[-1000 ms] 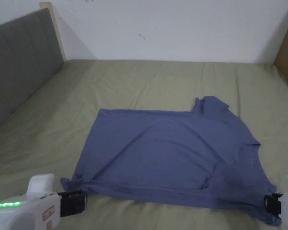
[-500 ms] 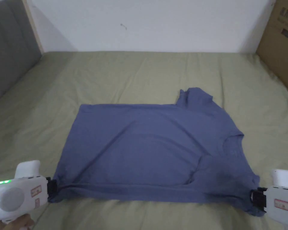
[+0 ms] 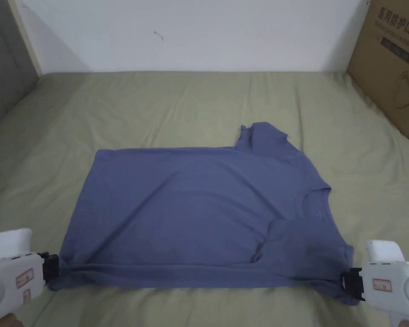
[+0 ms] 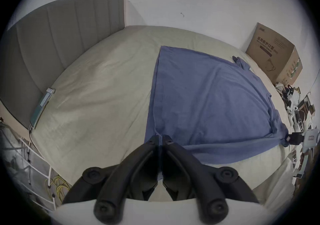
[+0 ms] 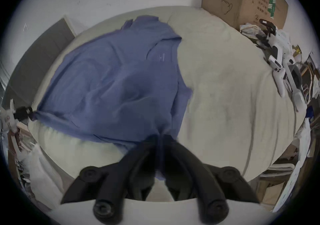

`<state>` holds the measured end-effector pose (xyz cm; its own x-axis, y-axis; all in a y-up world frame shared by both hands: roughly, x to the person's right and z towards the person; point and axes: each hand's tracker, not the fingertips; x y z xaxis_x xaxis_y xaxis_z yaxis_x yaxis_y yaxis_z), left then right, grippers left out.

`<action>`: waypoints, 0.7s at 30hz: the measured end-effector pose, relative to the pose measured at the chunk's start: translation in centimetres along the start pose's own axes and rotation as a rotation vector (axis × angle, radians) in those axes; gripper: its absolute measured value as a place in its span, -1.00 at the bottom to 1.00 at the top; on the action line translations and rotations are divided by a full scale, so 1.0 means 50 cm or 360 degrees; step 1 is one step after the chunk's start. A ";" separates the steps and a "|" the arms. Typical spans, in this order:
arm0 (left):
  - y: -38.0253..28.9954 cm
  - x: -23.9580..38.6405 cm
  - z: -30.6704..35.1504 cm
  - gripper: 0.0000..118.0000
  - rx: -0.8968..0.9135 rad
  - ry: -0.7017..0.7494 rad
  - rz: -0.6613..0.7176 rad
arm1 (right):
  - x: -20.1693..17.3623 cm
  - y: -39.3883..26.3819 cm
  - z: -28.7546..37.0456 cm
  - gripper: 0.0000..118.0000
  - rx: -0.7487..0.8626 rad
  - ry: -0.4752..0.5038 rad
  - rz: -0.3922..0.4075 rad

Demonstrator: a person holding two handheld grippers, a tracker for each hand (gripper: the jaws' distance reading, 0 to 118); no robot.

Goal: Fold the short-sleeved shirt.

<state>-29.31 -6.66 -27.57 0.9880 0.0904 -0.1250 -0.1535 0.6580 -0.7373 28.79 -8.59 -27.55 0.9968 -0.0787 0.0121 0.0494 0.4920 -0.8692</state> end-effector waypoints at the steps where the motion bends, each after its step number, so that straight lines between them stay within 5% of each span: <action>1: 0.002 -0.004 -0.002 -0.97 -0.0010 0.0000 0.0008 | 0.000 -0.003 0.001 -0.88 0.0008 0.0026 -0.0013; 12: 0.068 -0.005 -0.014 -0.97 0.0000 0.0052 -0.0046 | 0.001 0.119 0.066 -0.95 0.0216 0.0092 -0.0050; 21: 0.227 0.036 -0.133 -0.97 -0.0025 0.0139 -0.0190 | -0.018 0.300 -0.041 -0.95 0.0161 0.0016 -0.0026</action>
<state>-29.39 -4.03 -40.58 0.9943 -0.0533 -0.0925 -0.0360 0.6484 -0.7605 28.50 -2.92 -41.60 0.9952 -0.0958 0.0204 0.0721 0.5757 -0.8145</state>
